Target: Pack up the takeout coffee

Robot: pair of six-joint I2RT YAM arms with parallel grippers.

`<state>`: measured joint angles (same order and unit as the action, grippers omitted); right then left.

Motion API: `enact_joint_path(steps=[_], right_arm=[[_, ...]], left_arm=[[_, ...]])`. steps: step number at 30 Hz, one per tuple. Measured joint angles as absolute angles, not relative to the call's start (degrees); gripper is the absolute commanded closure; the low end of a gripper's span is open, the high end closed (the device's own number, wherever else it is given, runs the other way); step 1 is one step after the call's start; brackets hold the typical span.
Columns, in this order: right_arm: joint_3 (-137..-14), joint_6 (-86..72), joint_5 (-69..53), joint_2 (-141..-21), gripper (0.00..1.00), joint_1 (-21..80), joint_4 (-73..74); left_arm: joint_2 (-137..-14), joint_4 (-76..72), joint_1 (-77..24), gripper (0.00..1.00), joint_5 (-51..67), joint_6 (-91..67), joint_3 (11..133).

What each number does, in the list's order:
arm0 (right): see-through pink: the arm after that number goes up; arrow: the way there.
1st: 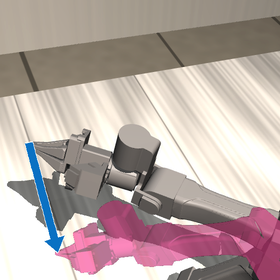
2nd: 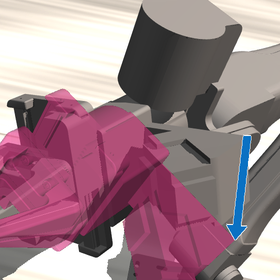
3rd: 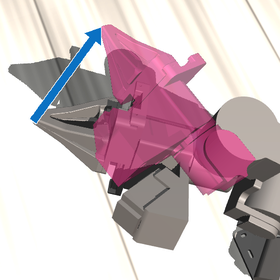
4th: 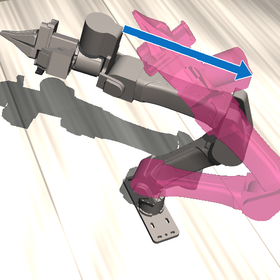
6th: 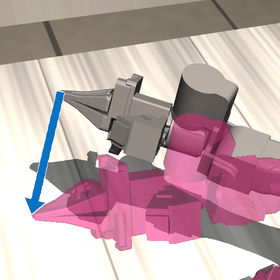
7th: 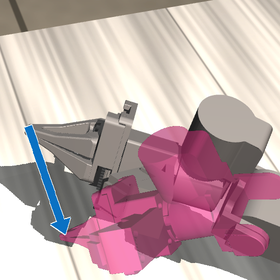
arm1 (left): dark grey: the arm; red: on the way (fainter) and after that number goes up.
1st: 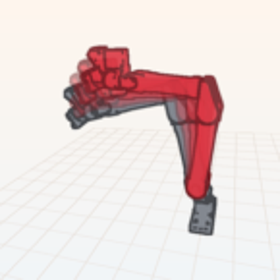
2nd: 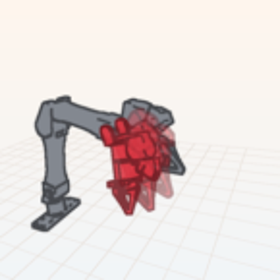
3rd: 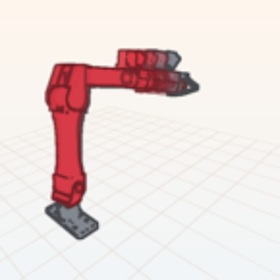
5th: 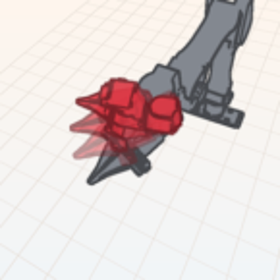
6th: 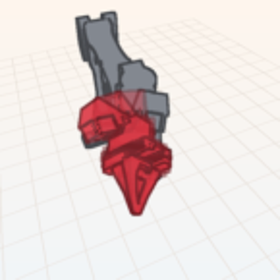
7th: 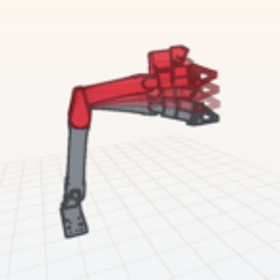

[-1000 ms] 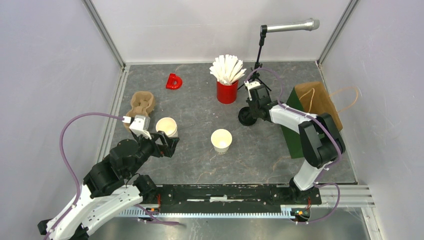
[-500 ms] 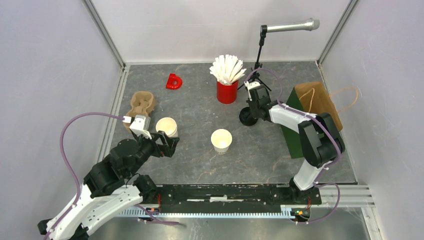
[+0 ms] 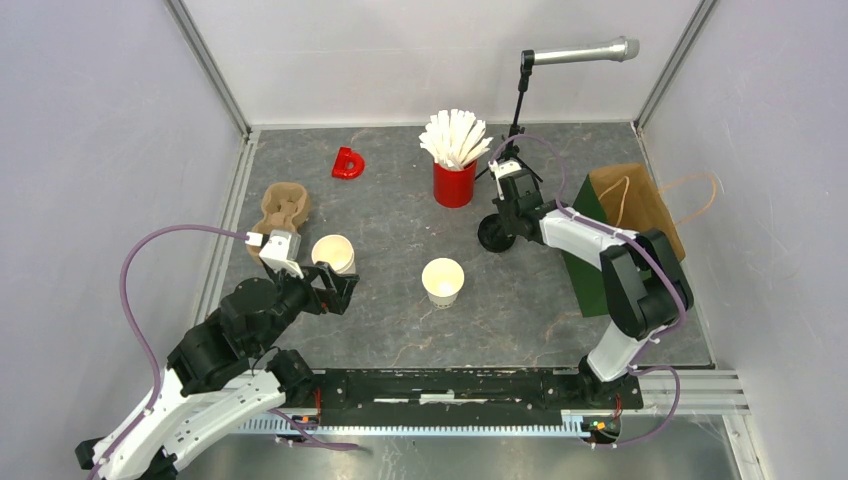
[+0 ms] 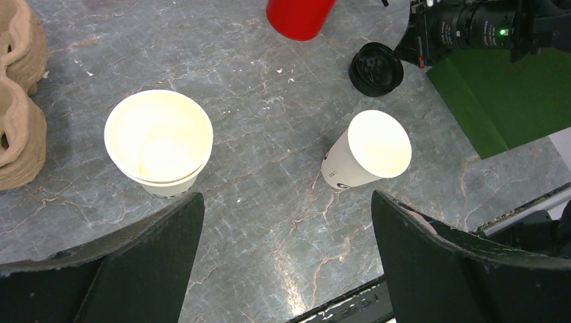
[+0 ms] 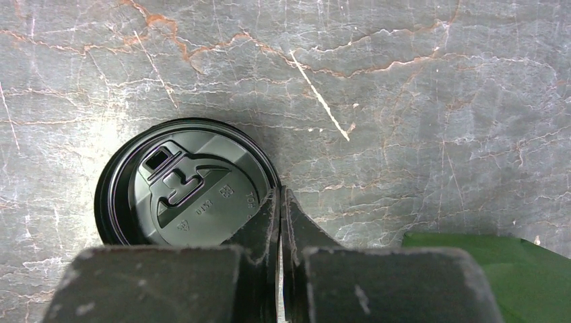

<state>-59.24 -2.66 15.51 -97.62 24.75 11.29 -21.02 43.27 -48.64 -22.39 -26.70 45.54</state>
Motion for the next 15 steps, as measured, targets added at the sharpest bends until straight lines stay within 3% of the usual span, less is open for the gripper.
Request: enact_joint_path(steps=[15], right_arm=[[-59.24,-2.76,15.51,-93.82,1.0,24.75,11.35]], left_arm=[[-21.02,43.27,-48.64,0.0,-22.39,-26.7,45.54]])
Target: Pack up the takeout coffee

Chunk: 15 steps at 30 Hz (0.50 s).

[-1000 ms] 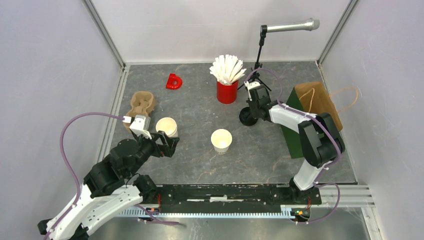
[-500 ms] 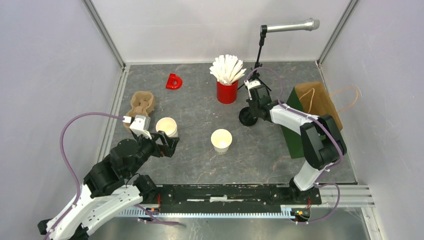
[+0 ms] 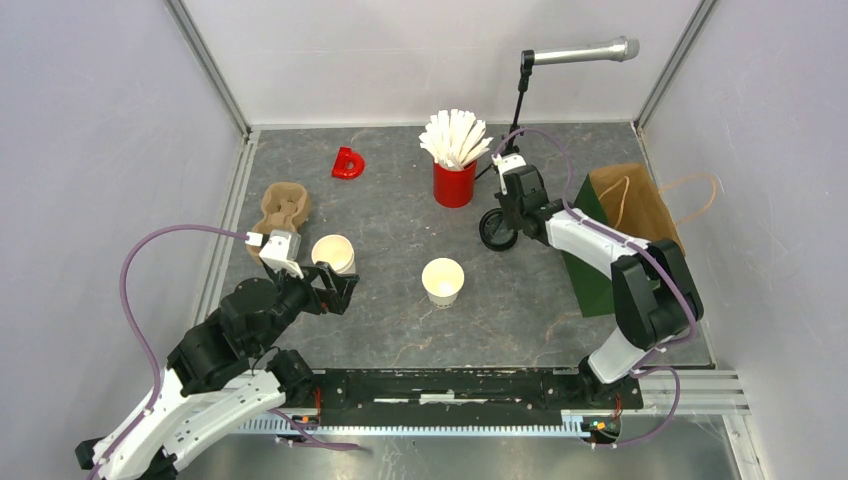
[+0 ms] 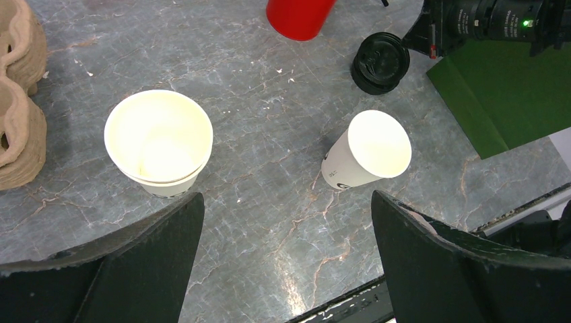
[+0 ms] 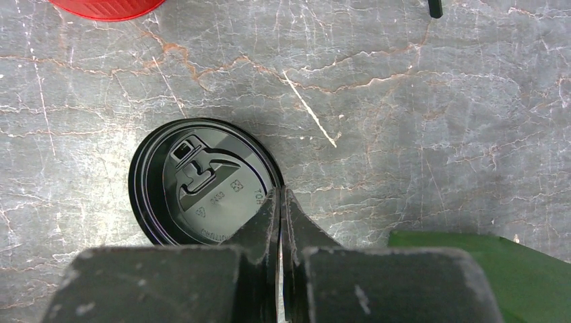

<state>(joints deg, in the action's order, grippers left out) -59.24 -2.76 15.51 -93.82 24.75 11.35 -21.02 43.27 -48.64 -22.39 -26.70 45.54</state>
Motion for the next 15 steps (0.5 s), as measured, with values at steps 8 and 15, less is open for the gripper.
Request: enact_joint_path(steps=[8,15], right_arm=[[-59.24,-3.92,15.0,-93.32,1.0,24.71,11.27],[-59.24,-5.82,13.63,-92.64,1.0,24.29,11.25]], left_arm=[[-21.02,43.27,-48.64,0.0,-22.39,-26.7,45.54],[-21.02,43.27,-48.64,0.0,-22.39,-26.7,45.54]])
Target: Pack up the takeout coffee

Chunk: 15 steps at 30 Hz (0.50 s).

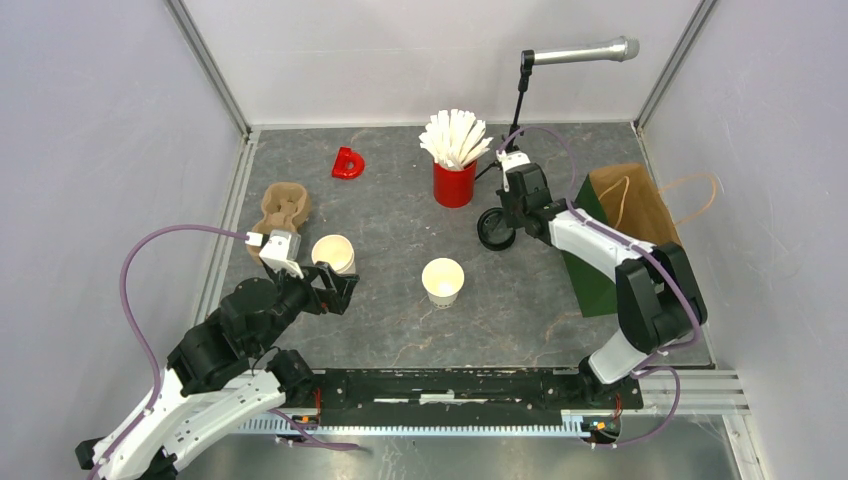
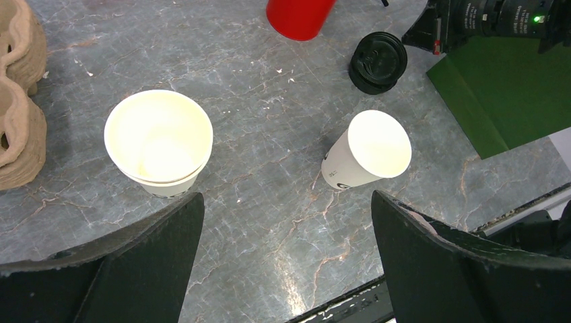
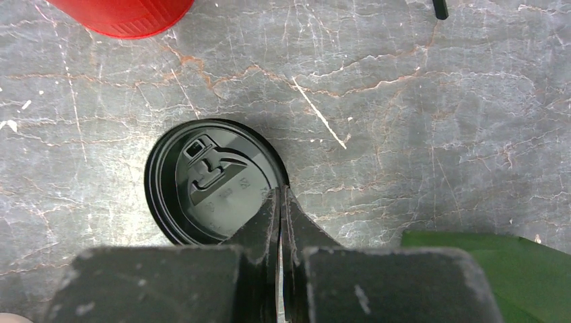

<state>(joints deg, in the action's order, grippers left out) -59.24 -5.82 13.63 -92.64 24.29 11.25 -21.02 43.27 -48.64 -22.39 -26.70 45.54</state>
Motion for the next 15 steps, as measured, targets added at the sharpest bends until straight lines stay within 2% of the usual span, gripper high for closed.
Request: enact_joint_path(steps=[9,10,13,15], right_arm=[[-59.88,-6.39,13.61,-89.95,1.0,24.25,12.21],[-59.9,-6.37,13.58,-89.76,0.95,24.25,12.21],[-60.01,-6.11,13.08,-89.73,0.73,24.25,12.32],[-60.01,-5.1,12.16,-89.82,0.69,24.25,12.12]], left_arm=[[-21.65,43.27,-48.64,0.0,-22.39,-26.7,45.54],[-21.74,43.29,-48.64,0.0,-22.39,-26.7,45.54],[-21.85,43.31,-48.64,0.0,-22.39,-26.7,45.54],[-21.89,43.35,-48.64,0.0,-22.39,-26.7,45.54]])
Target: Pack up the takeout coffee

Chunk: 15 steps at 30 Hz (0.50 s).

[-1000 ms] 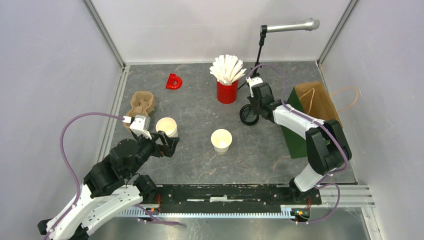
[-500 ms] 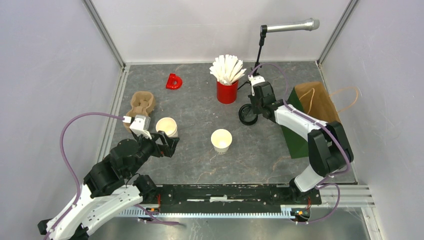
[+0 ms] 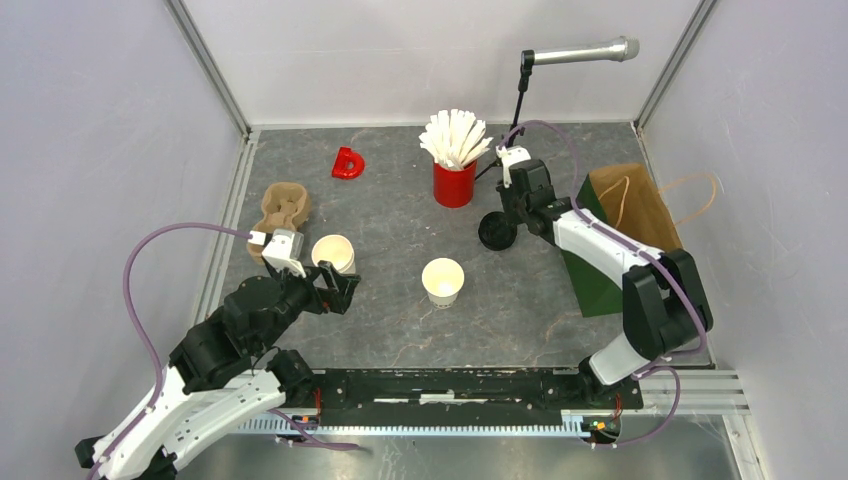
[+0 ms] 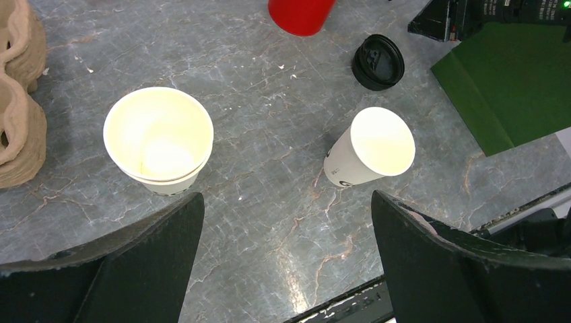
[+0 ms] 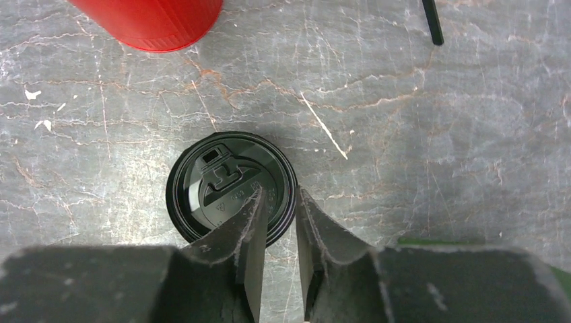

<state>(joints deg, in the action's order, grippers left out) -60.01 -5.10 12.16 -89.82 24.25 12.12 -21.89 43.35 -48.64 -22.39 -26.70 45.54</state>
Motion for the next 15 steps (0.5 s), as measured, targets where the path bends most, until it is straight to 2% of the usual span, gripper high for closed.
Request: enact_joint_path(steps=[4,12,15], right_arm=[[-60.01,-3.14,10.63,-90.59,0.64,24.25,10.5],[-59.99,-2.85,8.97,-93.49,0.66,24.45,9.8],[-59.51,-4.62,8.56,-93.49,0.63,25.21,7.7]], left_arm=[[-21.89,43.46,-48.64,0.0,-22.39,-26.7,45.54],[-21.89,43.48,-48.64,0.0,-22.39,-26.7,45.54],[-21.89,43.48,-48.64,0.0,-22.39,-26.7,45.54]])
